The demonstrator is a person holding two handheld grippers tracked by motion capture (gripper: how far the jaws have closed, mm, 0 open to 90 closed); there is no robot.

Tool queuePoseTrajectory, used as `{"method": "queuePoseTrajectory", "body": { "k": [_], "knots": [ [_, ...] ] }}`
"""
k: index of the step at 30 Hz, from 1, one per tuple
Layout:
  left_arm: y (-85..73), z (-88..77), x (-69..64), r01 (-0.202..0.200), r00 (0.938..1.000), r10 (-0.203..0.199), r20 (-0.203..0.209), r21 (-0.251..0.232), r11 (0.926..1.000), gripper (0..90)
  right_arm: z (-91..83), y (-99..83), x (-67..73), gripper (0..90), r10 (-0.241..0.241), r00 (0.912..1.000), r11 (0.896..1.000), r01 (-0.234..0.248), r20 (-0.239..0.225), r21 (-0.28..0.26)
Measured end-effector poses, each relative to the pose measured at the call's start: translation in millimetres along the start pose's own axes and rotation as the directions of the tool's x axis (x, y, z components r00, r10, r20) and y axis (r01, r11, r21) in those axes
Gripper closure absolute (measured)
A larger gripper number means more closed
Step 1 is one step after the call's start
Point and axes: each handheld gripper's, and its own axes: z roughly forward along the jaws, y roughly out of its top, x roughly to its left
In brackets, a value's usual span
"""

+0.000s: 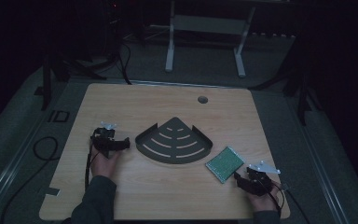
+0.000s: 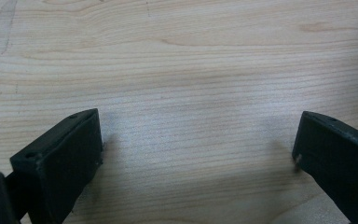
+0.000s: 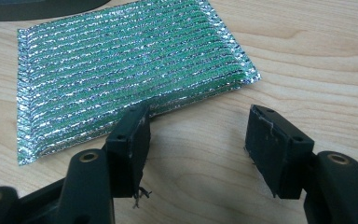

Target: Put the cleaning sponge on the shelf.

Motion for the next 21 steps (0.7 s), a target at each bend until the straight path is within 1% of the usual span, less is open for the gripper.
{"method": "queuePoseTrajectory", "body": {
  "k": [6, 9, 10, 12, 14, 15, 19, 21],
  "knots": [
    [0.1, 0.0, 0.1, 0.0, 1.0, 0.0, 0.001, 0.001, 1.0, 2.0, -0.4, 0.6, 1.6, 39.7, 0.008, 0.9999, 1.0, -0.008, 0.011, 0.007],
    [0.1, 0.0, 0.1, 0.0, 1.0, 0.0, 0.0, 0.0, 1.0, 2.0, -0.5, 2.4, 1.9, 39.2, 0.002, 1.0, 1.0, -0.003, 0.009, 0.023],
    [0.1, 0.0, 0.1, 0.0, 1.0, 0.0, 0.0, 0.0, 1.0, 2.0, -0.6, 2.9, 1.9, 40.0, 0.001, 1.0, 1.0, -0.001, 0.008, 0.028],
    [0.1, 0.0, 0.1, 0.0, 1.0, 0.0, 0.0, 0.001, 1.0, 2.0, -1.8, 3.5, 2.5, 45.8, 0.007, 0.9999, 0.999, -0.007, 0.013, 0.033],
    [0.2, 0.2, 0.1, 0.0, 1.0, 0.0, 0.0, 0.0, 1.0, 2.0, -3.1, 3.5, 3.4, 49.4, 0.013, 0.9998, 0.999, -0.014, 0.015, 0.033],
    [0.2, 0.2, 0.0, 0.001, 1.0, -0.001, 0.0, 0.0, 1.0, 2.0, -4.6, 3.7, 3.9, 50.5, 0.013, 0.9998, 1.0, -0.014, 0.012, 0.027],
    [0.3, 0.3, -0.1, 0.002, 1.0, -0.002, -0.001, 0.0, 1.0, 2.0, -18.7, 10.1, 8.0, 56.7, 0.011, 0.9999, 0.999, -0.011, 0.0, -0.047],
    [0.3, 0.3, 0.0, 0.001, 1.0, -0.001, -0.001, 0.0, 1.0, 2.0, -23.3, 13.1, 10.6, 62.0, -0.001, 1.0, 0.998, 0.001, -0.004, -0.061]
  ]
}}
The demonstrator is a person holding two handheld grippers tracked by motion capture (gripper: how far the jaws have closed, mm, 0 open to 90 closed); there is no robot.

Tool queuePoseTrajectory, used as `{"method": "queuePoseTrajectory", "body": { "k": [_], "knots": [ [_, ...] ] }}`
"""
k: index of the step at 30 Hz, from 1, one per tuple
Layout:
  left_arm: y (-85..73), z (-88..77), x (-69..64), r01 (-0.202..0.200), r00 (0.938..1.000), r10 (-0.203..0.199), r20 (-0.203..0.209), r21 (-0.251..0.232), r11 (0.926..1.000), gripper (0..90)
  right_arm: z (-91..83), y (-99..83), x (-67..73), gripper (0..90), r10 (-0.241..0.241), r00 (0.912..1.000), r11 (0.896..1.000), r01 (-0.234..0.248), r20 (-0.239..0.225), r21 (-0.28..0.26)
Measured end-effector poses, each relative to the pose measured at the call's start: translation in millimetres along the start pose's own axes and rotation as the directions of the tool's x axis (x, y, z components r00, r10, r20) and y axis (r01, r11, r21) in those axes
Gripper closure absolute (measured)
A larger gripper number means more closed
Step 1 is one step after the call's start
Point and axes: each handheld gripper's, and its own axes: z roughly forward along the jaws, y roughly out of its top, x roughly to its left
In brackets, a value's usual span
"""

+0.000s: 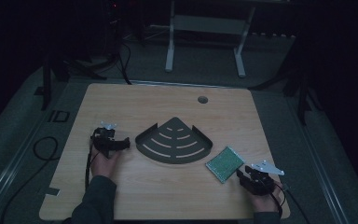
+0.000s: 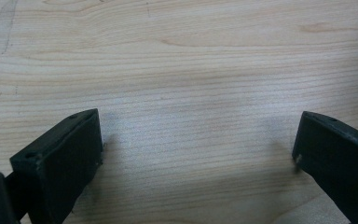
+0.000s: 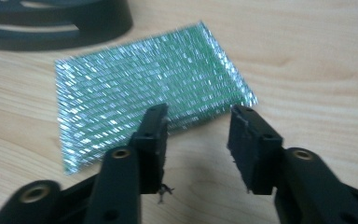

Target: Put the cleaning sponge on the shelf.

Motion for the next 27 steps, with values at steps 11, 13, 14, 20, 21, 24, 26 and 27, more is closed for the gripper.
{"method": "queuePoseTrajectory", "body": {
  "k": [11, 13, 14, 20, 21, 24, 26, 27],
  "knots": [
    [0.0, 0.0, 0.0, 0.0, 1.0, 0.0, 0.0, 0.0, 1.0, 2.0, -2.9, 19.0, 23.0, 90.0, -0.1, 0.9923, 0.995, 0.1, -0.074, 0.001],
    [0.0, -0.1, 0.0, 0.0, 1.0, 0.0, 0.0, 0.001, 1.0, 2.0, 0.8, 23.8, 27.6, 90.0, -0.117, 0.9899, 0.993, 0.118, -0.081, 0.007],
    [0.0, -0.1, 0.0, 0.0, 1.0, 0.0, 0.0, 0.001, 1.0, 2.0, 0.8, 23.8, 27.6, 90.0, -0.117, 0.9899, 0.993, 0.118, -0.081, 0.007],
    [0.0, -0.1, 0.0, 0.0, 1.0, 0.0, 0.0, 0.001, 1.0, 2.0, 13.2, 36.8, 44.0, 90.0, -0.168, 0.9801, 0.985, 0.171, -0.105, 0.016],
    [0.0, 0.0, 0.0, 0.0, 1.0, 0.0, 0.0, 0.0, 1.0, 2.0, 15.8, 37.9, 46.1, 90.0, -0.175, 0.9785, 0.984, 0.178, -0.109, 0.017],
    [0.0, 0.0, -0.1, 0.001, 1.0, -0.001, 0.0, 0.0, 1.0, 2.0, 26.6, 39.1, 53.5, 90.0, -0.187, 0.9745, 0.981, 0.192, -0.124, 0.034],
    [0.0, 0.0, -0.1, 0.001, 1.0, -0.001, 0.0, 0.0, 1.0, 2.0, 29.6, 38.9, 55.3, 90.0, -0.189, 0.9738, 0.98, 0.195, -0.127, 0.04],
    [0.0, 0.0, -0.1, 0.001, 1.0, -0.001, 0.0, 0.0, 1.0, 2.0, 31.7, 38.7, 56.6, 90.0, -0.19, 0.9734, 0.979, 0.197, -0.128, 0.045]
  ]
}}
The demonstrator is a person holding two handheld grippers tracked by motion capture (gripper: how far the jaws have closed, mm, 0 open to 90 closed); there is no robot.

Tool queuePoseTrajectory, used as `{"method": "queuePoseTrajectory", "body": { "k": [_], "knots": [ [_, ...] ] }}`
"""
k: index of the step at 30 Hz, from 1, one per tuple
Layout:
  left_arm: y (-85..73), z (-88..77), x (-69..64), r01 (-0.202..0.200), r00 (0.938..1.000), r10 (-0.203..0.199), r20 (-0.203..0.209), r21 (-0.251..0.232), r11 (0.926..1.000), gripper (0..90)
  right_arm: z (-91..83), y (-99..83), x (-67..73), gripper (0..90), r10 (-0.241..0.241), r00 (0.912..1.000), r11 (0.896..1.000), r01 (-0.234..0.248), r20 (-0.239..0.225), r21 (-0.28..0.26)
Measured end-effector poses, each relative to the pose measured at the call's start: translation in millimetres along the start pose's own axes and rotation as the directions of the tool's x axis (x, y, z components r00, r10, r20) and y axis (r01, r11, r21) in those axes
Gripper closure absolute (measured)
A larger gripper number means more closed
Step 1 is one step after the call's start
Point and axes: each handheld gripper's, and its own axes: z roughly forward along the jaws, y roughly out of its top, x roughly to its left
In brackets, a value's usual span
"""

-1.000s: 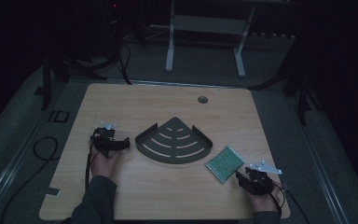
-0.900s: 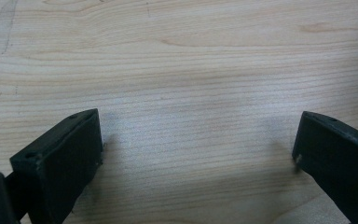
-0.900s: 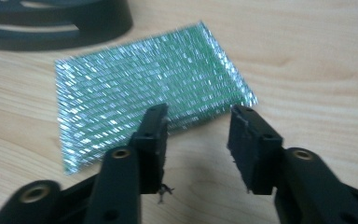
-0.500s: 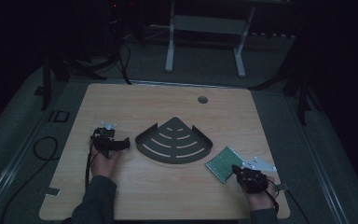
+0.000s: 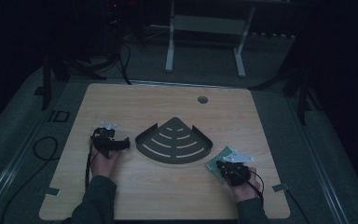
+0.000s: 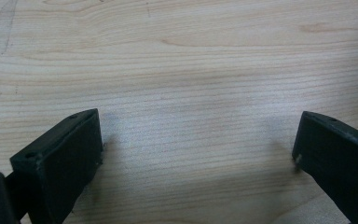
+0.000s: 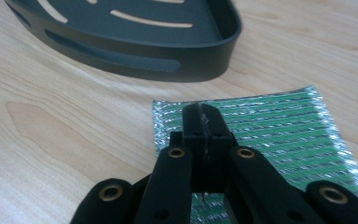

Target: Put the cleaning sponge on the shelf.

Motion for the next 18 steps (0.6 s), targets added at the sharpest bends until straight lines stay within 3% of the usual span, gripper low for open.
{"method": "queuePoseTrajectory", "body": {
  "k": [10, 18],
  "knots": [
    [0.0, 0.0, 0.0, -0.001, 1.0, 0.001, 0.0, 0.0, 1.0, 2.0, 20.7, 2.4, 3.2, 90.0, -0.004, 0.9999, 0.999, 0.005, -0.016, 0.05],
    [0.0, 0.0, 0.0, 0.0, 1.0, 0.0, 0.0, 0.0, 1.0, 2.0, 17.6, 0.0, 1.3, 90.0, 0.0, 0.9995, 0.998, 0.001, -0.031, 0.056]
  ]
}}
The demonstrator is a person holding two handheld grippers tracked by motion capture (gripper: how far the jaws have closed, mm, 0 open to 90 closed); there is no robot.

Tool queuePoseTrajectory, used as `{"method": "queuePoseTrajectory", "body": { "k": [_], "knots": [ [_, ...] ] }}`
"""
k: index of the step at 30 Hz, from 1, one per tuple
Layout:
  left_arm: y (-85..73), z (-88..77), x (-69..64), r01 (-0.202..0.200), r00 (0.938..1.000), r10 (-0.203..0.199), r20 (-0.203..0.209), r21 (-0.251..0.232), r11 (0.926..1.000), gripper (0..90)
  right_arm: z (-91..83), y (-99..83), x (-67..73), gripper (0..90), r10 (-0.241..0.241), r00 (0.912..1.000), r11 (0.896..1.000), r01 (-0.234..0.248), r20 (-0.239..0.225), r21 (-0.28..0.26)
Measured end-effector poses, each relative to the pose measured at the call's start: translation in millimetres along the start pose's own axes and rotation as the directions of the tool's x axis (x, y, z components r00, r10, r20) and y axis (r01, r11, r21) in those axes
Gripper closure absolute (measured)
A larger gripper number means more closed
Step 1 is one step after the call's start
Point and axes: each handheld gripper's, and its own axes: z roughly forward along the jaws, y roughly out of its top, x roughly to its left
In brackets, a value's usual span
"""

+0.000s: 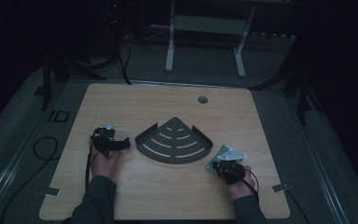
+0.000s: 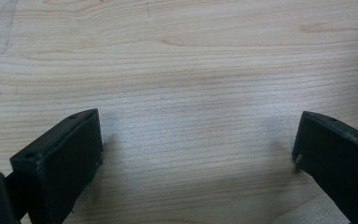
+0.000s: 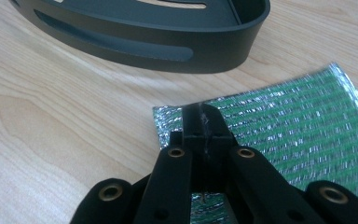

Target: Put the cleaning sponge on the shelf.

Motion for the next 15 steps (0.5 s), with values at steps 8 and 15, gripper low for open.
{"method": "queuePoseTrajectory", "body": {
  "k": [8, 15],
  "knots": [
    [0.0, 0.0, 0.0, -0.001, 1.0, 0.001, 0.0, 0.0, 1.0, 2.0, -5.9, -7.7, -2.5, 89.9, 0.03, 0.9995, 1.0, -0.03, -0.006, -0.005],
    [0.0, 0.0, 0.0, 0.0, 1.0, 0.0, 0.0, 0.0, 1.0, 2.0, -12.0, -14.4, -3.7, 89.9, 0.036, 0.9993, 0.999, -0.036, -0.002, -0.002]
  ]
}}
